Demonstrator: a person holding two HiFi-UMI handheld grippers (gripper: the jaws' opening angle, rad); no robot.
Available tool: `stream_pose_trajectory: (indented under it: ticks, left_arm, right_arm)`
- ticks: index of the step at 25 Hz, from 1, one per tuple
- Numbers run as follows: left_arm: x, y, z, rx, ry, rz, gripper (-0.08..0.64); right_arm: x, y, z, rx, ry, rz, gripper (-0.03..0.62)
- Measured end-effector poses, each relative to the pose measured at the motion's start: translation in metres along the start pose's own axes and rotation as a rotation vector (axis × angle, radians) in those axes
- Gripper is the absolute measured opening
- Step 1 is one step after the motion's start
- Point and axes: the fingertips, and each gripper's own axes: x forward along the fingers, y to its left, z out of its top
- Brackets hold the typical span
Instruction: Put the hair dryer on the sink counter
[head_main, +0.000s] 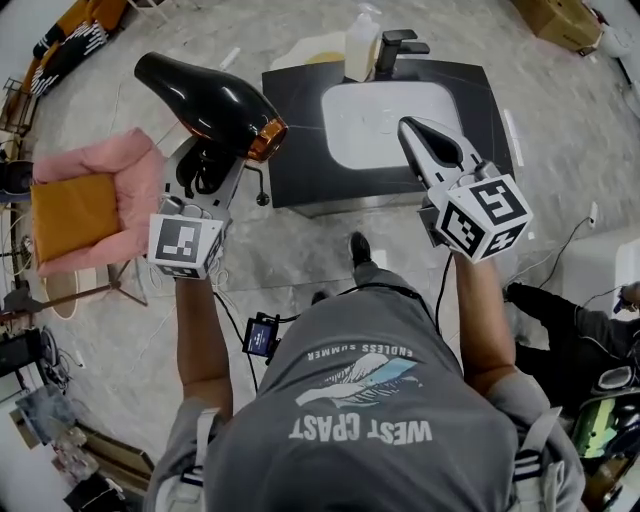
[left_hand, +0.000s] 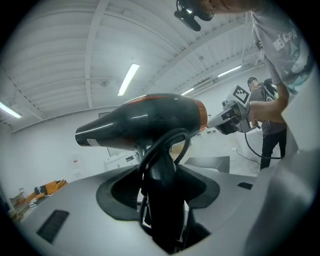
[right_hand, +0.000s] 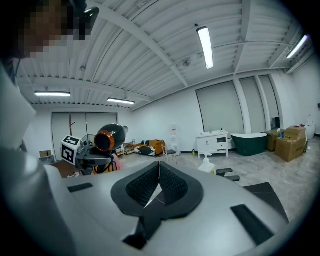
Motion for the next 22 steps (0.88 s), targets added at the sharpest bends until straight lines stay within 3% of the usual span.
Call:
stream_pose_trajectory:
  ticks: [13,22]
  left_arm:
    - [0.072,-0.016,-0.058,0.091,0.188,-0.036,0.233]
    - [0.099,-0.023,-0.101,0.1,0.305,-0.087,0.233]
  right_arm:
    - [0.021,-0.042,-0.024,0.05,0.071,0.013,0.028]
    - [0.029,-0.054,-0.037,0.088,0.118,0.004,0.028]
